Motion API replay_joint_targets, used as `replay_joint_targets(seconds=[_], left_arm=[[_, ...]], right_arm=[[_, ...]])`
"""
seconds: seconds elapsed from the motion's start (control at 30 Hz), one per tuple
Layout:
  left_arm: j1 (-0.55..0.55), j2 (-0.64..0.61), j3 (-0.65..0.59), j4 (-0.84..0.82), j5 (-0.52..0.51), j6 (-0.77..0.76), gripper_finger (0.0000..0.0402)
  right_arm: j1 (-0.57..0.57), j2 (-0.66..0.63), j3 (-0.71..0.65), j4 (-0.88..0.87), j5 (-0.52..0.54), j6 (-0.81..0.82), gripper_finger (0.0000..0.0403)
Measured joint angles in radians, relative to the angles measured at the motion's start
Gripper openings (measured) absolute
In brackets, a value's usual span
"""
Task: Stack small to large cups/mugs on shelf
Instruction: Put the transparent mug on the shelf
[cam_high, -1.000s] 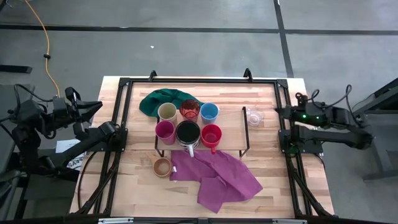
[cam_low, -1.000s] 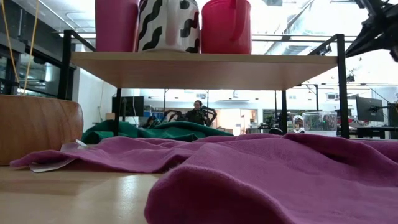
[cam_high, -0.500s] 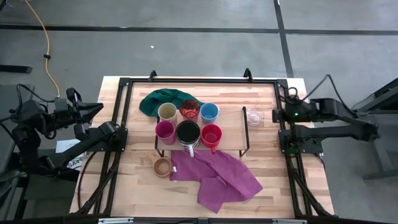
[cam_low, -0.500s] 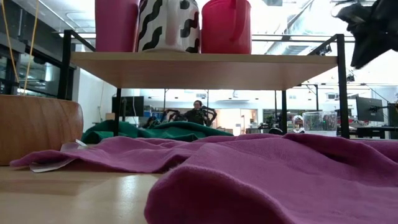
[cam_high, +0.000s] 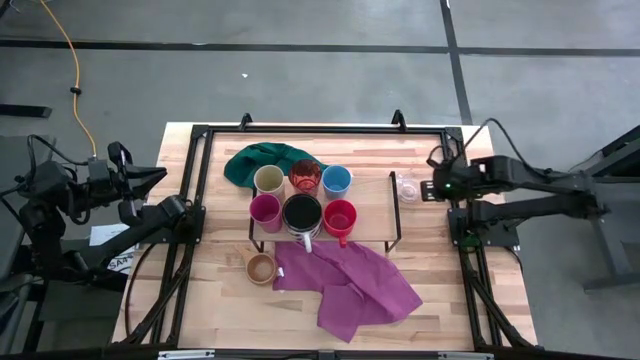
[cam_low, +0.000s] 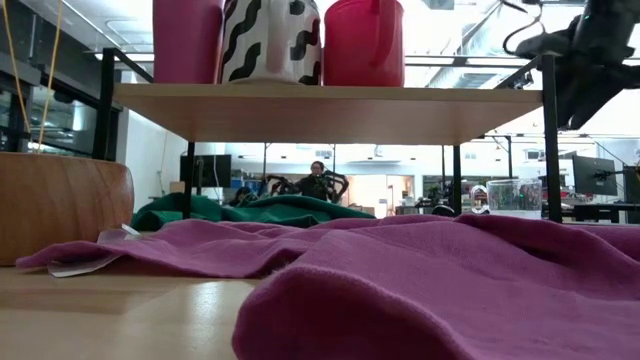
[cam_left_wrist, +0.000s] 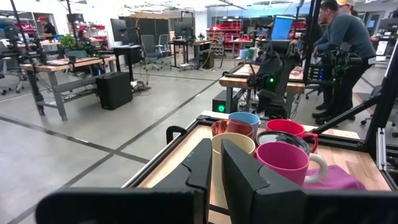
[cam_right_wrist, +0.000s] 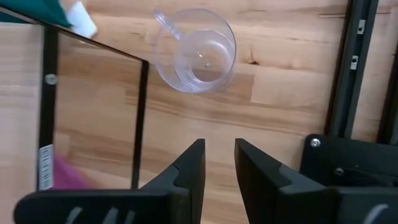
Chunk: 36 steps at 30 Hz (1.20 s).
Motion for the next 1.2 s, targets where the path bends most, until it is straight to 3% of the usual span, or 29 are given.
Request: replay_joint_targets(seconds=[0.33,0.57,1.0,1.2], left_arm=[[0.000,-0.001,0.000,0.000,0.010,-0.008,0.0024],[0.000,-0.001,0.000,0.000,0.040,-0.001,0.0024],[0.000,-0.001,0.000,0.001,0.089,0.007,0.0024],[0.000,-0.001,0.000,0.001,0.089,0.007,0.0024]], right_arm=[[-0.005,0.116,0.000,0.027,0.038,0.016,0.0081],[-0.109,0.127,0.000,0.043,0.078,0.015,0.0091],[-0.366,0.179,0.000,0.131,-0.045,-0.238,0.0095],[-0.434,0.244,0.000,0.192,-0.103,-0.338,0.0095]])
